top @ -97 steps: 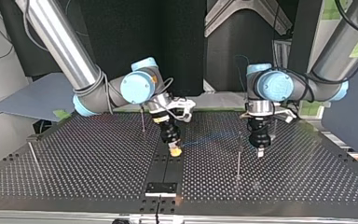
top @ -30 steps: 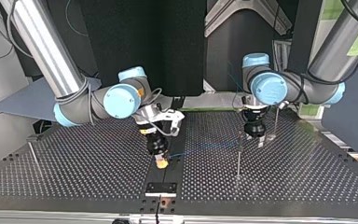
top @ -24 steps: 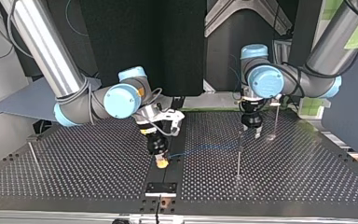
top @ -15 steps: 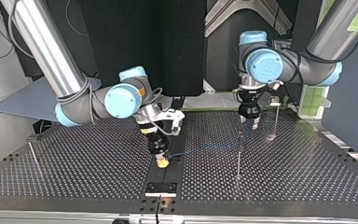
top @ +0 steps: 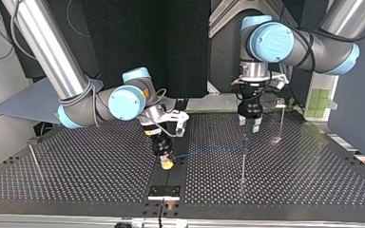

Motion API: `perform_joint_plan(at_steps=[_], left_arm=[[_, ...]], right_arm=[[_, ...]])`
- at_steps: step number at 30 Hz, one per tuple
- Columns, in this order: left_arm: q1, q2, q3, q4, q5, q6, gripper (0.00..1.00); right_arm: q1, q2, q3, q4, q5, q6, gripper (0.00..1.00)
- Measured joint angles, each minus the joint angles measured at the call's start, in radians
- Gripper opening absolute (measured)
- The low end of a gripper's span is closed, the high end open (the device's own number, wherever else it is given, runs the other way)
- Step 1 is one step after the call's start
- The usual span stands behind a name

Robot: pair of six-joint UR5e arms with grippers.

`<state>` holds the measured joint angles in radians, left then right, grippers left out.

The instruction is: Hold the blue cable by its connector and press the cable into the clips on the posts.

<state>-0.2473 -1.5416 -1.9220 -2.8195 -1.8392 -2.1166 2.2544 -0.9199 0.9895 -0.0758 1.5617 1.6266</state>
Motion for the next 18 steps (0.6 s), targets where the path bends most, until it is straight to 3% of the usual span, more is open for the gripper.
perform_joint_plan(at_steps=[7,18], left_arm=[[-0.028,0.007,0.0,0.001,-0.036,0.029,1.0],[-0.052,0.007,0.0,0.027,-0.042,0.073,1.0]], right_arm=[[0.001,-0.003,0.0,0.008,0.0,-0.002,0.0],[0.001,-0.007,-0.001,0.015,0.0,-0.003,0.0]])
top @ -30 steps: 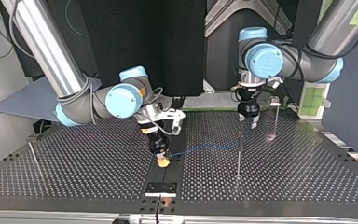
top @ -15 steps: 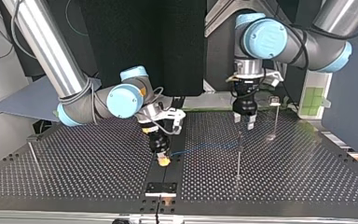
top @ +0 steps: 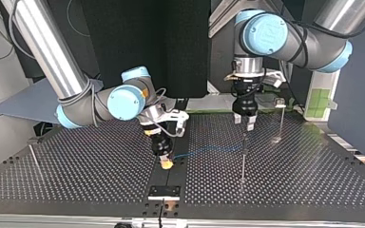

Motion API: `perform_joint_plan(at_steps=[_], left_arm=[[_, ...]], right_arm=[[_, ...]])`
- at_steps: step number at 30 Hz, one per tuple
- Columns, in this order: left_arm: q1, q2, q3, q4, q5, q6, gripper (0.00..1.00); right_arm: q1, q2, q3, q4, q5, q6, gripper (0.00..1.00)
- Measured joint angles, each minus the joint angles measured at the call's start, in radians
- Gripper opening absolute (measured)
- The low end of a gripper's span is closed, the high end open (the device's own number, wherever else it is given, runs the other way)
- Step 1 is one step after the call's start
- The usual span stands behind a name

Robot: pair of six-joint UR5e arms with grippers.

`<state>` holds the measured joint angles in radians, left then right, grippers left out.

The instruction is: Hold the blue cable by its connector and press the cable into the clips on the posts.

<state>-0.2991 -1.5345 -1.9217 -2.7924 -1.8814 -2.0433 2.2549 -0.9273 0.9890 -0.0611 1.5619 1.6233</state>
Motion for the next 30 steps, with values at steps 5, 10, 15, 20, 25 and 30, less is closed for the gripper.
perform_joint_plan(at_steps=[5,10,15,20,25,30], left_arm=[[-0.007,0.0,0.0,0.003,-0.016,0.009,1.0],[-0.011,0.0,0.0,0.002,-0.033,0.011,1.0],[-0.013,0.0,0.0,0.001,-0.041,0.012,1.0],[-0.014,0.0,0.0,-0.001,-0.045,0.011,1.0],[-0.019,-0.001,0.0,-0.018,-0.063,0.008,1.0],[-0.025,0.0,0.0,-0.043,-0.09,0.014,1.0]], right_arm=[[0.0,0.001,0.001,0.001,0.0,0.0,0.0],[0.001,0.007,0.0,0.002,0.0,-0.002,0.0],[0.001,0.01,0.001,0.004,0.0,-0.005,0.0],[0.001,0.01,0.001,0.005,0.0,-0.006,0.0],[0.001,0.008,0.0,0.007,0.0,-0.006,0.0],[0.001,0.006,0.001,0.007,0.0,-0.006,0.0]])
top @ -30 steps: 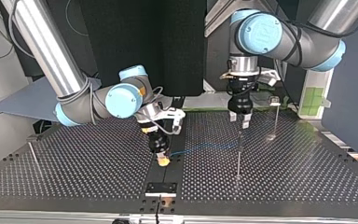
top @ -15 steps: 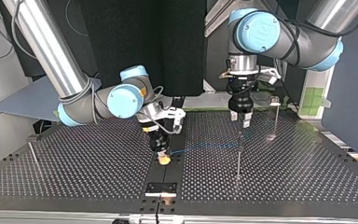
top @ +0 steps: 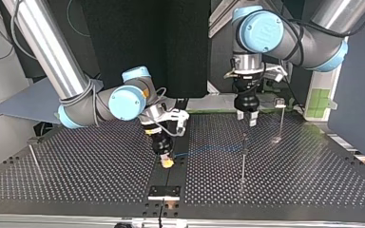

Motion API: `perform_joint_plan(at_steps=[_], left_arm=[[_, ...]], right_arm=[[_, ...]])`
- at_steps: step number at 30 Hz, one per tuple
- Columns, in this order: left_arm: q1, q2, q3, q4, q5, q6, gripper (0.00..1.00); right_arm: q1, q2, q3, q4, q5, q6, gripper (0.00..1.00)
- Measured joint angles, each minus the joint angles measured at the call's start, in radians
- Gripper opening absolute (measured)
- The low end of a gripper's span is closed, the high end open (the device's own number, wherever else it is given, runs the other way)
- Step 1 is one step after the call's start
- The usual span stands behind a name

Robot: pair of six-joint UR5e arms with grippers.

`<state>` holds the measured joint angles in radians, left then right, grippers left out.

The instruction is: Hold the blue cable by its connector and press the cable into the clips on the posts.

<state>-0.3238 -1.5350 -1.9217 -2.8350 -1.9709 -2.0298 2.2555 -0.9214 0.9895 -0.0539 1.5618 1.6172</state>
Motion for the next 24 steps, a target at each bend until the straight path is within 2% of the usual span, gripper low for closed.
perform_joint_plan(at_steps=[13,24], left_arm=[[-0.014,0.0,0.0,-0.024,-0.068,0.058,1.0],[-0.017,0.0,0.0,-0.022,-0.075,0.069,1.0]], right_arm=[[0.0,-0.003,0.0,0.003,0.0,0.0,0.0],[0.0,0.0,0.0,0.004,0.0,-0.002,0.0]])
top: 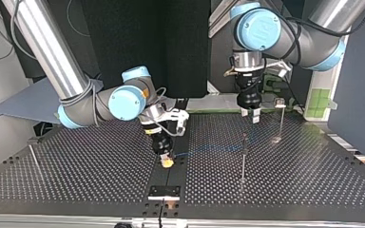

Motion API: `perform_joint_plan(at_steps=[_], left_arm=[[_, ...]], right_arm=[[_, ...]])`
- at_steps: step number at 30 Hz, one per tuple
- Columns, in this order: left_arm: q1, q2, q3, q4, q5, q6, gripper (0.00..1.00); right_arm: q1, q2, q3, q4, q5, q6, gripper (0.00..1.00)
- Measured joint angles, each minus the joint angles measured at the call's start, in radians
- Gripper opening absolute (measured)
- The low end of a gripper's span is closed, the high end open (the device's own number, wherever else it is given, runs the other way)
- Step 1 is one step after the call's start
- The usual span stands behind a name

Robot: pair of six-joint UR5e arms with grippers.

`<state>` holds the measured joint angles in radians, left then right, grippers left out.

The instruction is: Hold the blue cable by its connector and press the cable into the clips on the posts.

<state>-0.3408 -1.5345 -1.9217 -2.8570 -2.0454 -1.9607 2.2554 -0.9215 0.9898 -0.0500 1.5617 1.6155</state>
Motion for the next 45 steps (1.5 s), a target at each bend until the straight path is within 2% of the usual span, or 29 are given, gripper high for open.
perform_joint_plan(at_steps=[12,24,34,45], left_arm=[[-0.001,0.0,0.0,0.019,0.0,0.01,1.0],[-0.001,0.0,0.0,0.022,0.001,0.063,1.0],[0.015,0.0,0.0,0.032,0.012,0.133,1.0],[0.021,-0.001,0.0,0.035,0.014,0.149,1.0]], right_arm=[[0.0,0.004,0.0,0.002,0.0,-0.004,0.0],[0.0,0.004,0.0,0.002,0.0,-0.006,0.0],[-0.001,0.005,0.0,0.003,0.0,-0.006,0.0],[-0.001,0.007,0.003,0.005,0.0,-0.009,0.0]])
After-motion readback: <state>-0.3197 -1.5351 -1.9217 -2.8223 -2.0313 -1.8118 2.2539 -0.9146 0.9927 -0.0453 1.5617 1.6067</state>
